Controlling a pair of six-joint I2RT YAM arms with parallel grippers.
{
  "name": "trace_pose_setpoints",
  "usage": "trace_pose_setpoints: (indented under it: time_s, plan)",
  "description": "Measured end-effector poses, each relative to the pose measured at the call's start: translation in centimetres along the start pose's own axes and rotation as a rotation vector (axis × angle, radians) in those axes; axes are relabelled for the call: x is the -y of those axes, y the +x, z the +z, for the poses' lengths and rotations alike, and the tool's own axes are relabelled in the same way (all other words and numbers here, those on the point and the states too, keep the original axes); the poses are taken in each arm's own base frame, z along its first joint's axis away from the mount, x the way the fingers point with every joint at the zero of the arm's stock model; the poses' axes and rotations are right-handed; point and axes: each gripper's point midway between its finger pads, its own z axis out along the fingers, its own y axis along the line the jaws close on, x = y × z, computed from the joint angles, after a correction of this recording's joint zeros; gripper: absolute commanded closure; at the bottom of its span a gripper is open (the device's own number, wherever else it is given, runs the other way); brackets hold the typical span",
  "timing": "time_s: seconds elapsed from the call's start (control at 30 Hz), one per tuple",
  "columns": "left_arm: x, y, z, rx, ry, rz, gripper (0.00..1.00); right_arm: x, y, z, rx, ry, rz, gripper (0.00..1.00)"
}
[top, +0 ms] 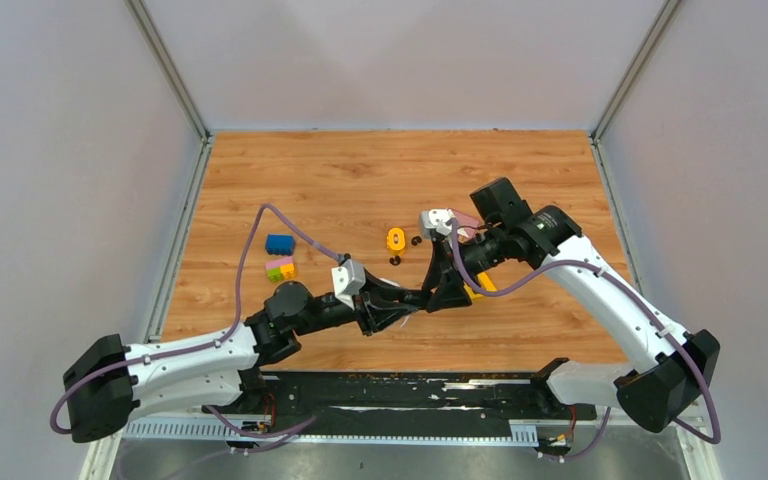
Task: Insert the wireless bluetooth earbuds into the charging case
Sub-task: Pick up the charging case at the center of the board.
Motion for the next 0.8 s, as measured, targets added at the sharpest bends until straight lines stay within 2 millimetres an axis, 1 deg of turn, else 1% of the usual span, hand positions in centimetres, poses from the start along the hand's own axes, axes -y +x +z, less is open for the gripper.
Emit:
trace_pose_setpoints:
  time_s: [0.07,0.17,0.27,0.3,0.33,0.37,0.4,0.5,0.57,0.7,0.8]
  plan:
    - [0.0,0.1,0.2,-0.002,0.005,-0.002,0.86,0.2,0.1,0.0,-0.002,0.006,0.005,0.57]
    - [0.1,0.0,0.3,0.003,0.012,0.0,0.85,0.2,0.0,0.1,0.001,0.008,0.007,0.67]
    - [0.2,-0.2,0.4,0.01,0.015,0.002,0.84,0.2,0.1,0.1,0.002,0.006,0.013,0.73]
    - [0.2,-0.1,0.4,0.009,0.015,0.002,0.8,0.2,0.1,0.1,0.002,0.005,0.014,0.76]
    - [0.1,-0.1,0.4,0.006,0.014,0.001,0.73,0.2,0.1,0.1,0.002,0.005,0.015,0.78]
    - [0.1,0.0,0.4,0.004,0.012,0.0,0.7,0.2,0.2,0.2,0.001,0.005,0.016,0.8]
    - [0.0,0.1,0.4,0.001,0.008,-0.001,0.63,0.2,0.3,0.2,0.001,0.005,0.016,0.81]
    - [-0.4,0.5,0.4,-0.015,-0.013,-0.007,0.48,0.5,0.6,0.3,-0.006,0.012,0.017,0.83]
    - [-0.9,0.7,0.5,-0.032,-0.042,-0.015,0.44,0.6,0.8,0.3,-0.012,0.019,0.018,0.83]
    - [-1.7,0.6,0.9,-0.06,-0.099,-0.042,0.42,1.0,1.1,0.2,-0.037,0.052,-0.014,0.83]
    - [-1.5,0.7,0.9,-0.065,-0.092,-0.043,0.42,0.9,1.3,0.3,-0.062,0.066,-0.044,0.83]
